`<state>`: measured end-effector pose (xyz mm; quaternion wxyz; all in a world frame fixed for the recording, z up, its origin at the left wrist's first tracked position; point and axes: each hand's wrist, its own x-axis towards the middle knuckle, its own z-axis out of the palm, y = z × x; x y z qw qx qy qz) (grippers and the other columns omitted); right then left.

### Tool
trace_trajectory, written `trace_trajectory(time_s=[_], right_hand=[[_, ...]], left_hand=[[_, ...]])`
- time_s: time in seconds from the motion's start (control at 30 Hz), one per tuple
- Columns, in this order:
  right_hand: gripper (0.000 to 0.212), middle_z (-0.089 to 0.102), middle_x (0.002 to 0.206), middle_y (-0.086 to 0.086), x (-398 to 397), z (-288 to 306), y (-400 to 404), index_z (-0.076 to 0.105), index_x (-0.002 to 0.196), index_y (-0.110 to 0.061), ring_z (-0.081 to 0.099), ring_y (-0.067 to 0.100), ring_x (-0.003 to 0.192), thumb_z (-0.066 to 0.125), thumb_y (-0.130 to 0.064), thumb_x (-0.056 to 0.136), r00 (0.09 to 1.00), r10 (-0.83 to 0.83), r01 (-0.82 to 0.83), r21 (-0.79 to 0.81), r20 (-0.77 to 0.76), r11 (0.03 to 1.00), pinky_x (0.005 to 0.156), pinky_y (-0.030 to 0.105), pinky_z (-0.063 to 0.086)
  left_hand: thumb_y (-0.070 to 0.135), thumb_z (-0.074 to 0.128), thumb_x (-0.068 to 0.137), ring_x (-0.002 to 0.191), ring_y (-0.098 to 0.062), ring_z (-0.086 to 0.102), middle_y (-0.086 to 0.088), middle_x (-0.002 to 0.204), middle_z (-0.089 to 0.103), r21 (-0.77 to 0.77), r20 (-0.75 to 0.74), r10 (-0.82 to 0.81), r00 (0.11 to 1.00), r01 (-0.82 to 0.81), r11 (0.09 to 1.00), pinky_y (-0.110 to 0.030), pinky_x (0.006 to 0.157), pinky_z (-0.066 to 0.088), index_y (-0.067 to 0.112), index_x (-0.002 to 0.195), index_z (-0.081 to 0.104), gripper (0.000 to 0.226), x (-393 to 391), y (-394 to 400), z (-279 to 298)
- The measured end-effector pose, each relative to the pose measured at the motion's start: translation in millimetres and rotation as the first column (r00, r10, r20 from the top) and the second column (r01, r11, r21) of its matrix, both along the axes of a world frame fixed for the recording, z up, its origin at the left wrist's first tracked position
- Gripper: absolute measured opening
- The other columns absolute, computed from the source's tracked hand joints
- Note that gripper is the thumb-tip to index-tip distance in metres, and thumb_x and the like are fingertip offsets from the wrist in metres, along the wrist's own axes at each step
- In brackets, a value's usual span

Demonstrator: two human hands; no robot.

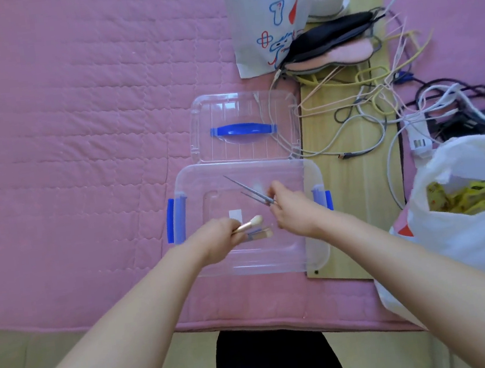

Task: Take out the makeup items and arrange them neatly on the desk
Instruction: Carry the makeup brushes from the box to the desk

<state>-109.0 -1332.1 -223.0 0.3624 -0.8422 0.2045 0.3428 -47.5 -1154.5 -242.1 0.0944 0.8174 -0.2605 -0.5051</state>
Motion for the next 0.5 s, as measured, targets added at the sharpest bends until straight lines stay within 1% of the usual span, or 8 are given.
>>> trace_trajectory(time_s=[0.1, 0.17, 0.23, 0.3, 0.33, 0.43, 0.5], right_hand=[[0.006, 0.061, 0.1, 0.018, -10.4, 33.2, 0.2, 0.039, 0.097, -0.018, 0.058, 0.031, 0.085, 0.037, -0.014, 0.094, 0.999, -0.044, 0.044, 0.017, 0.028, 0.999, 0.063, 0.03, 0.038], [0.007, 0.062, 0.099, 0.017, -19.1, 57.4, 0.8, 0.04, 0.098, -0.018, 0.058, 0.031, 0.086, 0.037, -0.014, 0.094, 0.996, -0.059, 0.057, 0.034, 0.06, 0.998, 0.063, 0.032, 0.041], [0.009, 0.063, 0.098, 0.016, -29.8, 83.1, 3.2, 0.042, 0.101, -0.018, 0.058, 0.03, 0.087, 0.037, -0.014, 0.094, 0.993, -0.068, 0.063, 0.063, 0.092, 0.996, 0.067, 0.034, 0.044], [0.009, 0.063, 0.096, 0.013, -41.3, 110.2, 7.3, 0.044, 0.099, -0.018, 0.058, 0.028, 0.085, 0.037, -0.014, 0.094, 0.987, -0.093, 0.081, 0.095, 0.131, 0.992, 0.067, 0.034, 0.044], [0.01, 0.064, 0.092, 0.012, -47.4, 124.1, 9.7, 0.046, 0.097, -0.018, 0.058, 0.025, 0.081, 0.037, -0.015, 0.094, 0.982, -0.119, 0.102, 0.122, 0.146, 0.987, 0.066, 0.034, 0.044], [0.017, 0.066, 0.081, 0.004, -65.8, 165.5, 18.1, 0.053, 0.095, -0.021, 0.052, 0.011, 0.064, 0.037, -0.016, 0.094, 0.966, -0.199, 0.163, 0.206, 0.167, 0.965, 0.055, 0.027, 0.04], [0.02, 0.065, 0.076, 0.0, -76.8, 191.0, 24.5, 0.055, 0.098, -0.023, 0.051, 0.01, 0.064, 0.037, -0.016, 0.094, 0.958, -0.215, 0.166, 0.246, 0.19, 0.955, 0.056, 0.027, 0.041]], left_hand=[[0.036, 0.045, 0.098, 0.068, -0.025, 0.048, -0.005, 0.074, 0.056, -0.073, 0.02, 0.191, 0.981, -0.189, 0.979, -0.032, 0.061, 0.036, 0.01, 0.086, 0.059, 0.031, -12.0, 10.5, 28.4], [0.034, 0.045, 0.097, 0.064, -0.021, 0.046, 0.0, 0.068, 0.053, -0.146, 0.008, 0.338, 0.941, -0.333, 0.932, -0.031, 0.058, 0.035, 0.013, 0.081, 0.059, 0.03, -24.4, 19.4, 48.2], [0.033, 0.047, 0.096, 0.057, -0.014, 0.041, 0.006, 0.061, 0.047, -0.226, -0.009, 0.477, 0.879, -0.466, 0.855, -0.028, 0.053, 0.032, 0.015, 0.075, 0.058, 0.029, -39.0, 27.7, 70.1], [0.029, 0.049, 0.095, 0.054, -0.013, 0.036, 0.003, 0.06, 0.043, -0.286, -0.031, 0.591, 0.806, -0.573, 0.768, -0.029, 0.053, 0.029, 0.005, 0.078, 0.057, 0.03, -56.1, 34.8, 91.2], [0.026, 0.05, 0.095, 0.054, -0.013, 0.035, 0.001, 0.061, 0.042, -0.308, -0.049, 0.645, 0.763, -0.626, 0.717, -0.029, 0.054, 0.029, 0.002, 0.079, 0.055, 0.03, -65.3, 37.9, 102.0], [0.023, 0.052, 0.095, 0.049, -0.01, 0.033, 0.003, 0.057, 0.041, -0.366, -0.126, 0.793, 0.596, -0.771, 0.522, -0.026, 0.049, 0.028, 0.001, 0.078, 0.054, 0.028, -93.6, 45.2, 138.2], [0.024, 0.053, 0.095, 0.046, -0.01, 0.035, 0.006, 0.052, 0.044, -0.392, -0.204, 0.856, 0.474, -0.841, 0.373, -0.022, 0.043, 0.029, 0.003, 0.077, 0.056, 0.028, -113.5, 49.3, 164.2]])
